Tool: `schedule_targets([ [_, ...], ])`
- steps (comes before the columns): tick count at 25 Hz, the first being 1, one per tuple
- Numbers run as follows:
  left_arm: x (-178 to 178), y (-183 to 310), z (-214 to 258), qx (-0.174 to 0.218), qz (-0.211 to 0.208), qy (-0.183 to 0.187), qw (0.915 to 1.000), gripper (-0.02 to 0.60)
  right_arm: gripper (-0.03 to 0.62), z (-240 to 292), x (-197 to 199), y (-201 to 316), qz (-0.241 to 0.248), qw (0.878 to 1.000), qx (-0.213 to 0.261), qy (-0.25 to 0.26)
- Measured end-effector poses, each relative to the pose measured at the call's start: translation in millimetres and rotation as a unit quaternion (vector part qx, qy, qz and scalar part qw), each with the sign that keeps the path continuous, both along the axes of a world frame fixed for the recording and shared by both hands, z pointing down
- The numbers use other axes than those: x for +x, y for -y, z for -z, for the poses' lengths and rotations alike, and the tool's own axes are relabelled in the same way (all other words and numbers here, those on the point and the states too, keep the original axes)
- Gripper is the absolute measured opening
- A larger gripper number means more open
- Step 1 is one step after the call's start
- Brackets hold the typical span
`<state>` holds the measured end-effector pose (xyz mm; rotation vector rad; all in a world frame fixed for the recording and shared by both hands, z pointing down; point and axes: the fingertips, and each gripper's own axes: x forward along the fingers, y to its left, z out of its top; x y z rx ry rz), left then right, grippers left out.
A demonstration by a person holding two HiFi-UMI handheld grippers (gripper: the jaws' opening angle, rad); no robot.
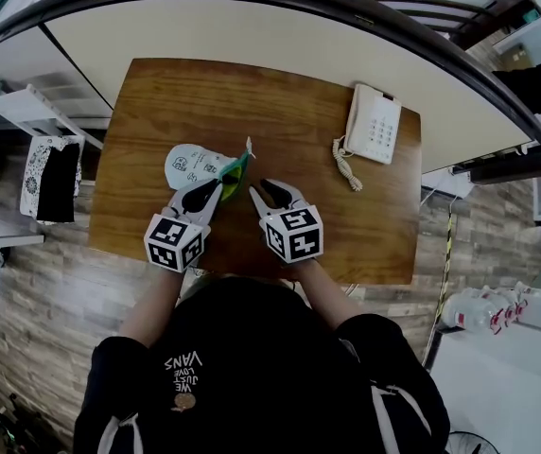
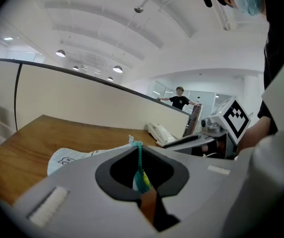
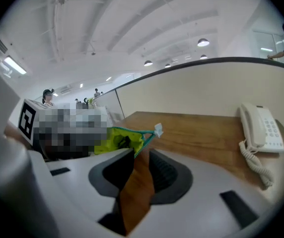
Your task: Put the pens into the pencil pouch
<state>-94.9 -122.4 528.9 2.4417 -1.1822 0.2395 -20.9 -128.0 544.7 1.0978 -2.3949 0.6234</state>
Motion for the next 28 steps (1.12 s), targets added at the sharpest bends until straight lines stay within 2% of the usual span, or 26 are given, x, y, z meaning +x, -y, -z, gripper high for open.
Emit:
schedule_targets([
  [8,-11,11,7,-0.006,0.035,-0.039,0.9986,0.031,0.084,5,35,-7,-0.056,0.998,0.010,0.000],
  [28,-1,14,-46,-0.053,0.053,-0.012,0.9971,0.032,0.072,-9,87,-32,-0.103,0.995,-0.007,-0.015],
])
